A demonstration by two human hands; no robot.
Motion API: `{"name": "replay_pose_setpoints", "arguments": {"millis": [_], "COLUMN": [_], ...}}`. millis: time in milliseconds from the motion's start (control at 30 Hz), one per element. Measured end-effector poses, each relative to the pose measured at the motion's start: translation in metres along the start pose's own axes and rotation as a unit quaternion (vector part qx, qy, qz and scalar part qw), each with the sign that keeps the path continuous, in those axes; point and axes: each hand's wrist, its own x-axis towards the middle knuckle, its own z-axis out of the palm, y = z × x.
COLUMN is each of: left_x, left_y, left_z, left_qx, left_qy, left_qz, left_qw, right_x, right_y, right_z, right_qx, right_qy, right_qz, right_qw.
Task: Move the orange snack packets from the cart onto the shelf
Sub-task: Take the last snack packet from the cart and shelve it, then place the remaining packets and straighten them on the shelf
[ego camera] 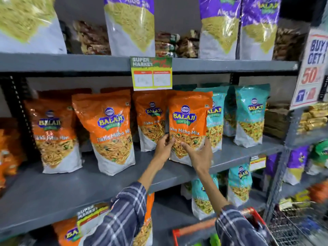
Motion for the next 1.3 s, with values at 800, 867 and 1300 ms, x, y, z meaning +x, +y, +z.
{"name": "replay_pose_setpoints", "arguments": {"millis": [800, 867, 1300], "left_x": [-0.159, -0.148, -0.08], "left_y": [-0.004, -0.012, -0.059], "left_z": [-0.323, -0.344, -0.377], "left_qx": [-0.038, -0.04, -0.1], "left_qy": [0.268, 0.283, 0.331], "left_qz": [0.094, 0.088, -0.124], "left_qw": [0.958, 0.954, 0.93], "right_x": [-0.223, -0.224, -0.189], "right_y": [-0.138, -0.143, -0.131], "right_z": [0.196, 0.226, 0.317], "right_qx": [0.227, 0.214, 0.106], "right_qy": [-0.276, -0.3, -0.356], "right_qz": [-0.121, -0.099, -0.009], "right_qw": [0.926, 0.924, 0.928]}}
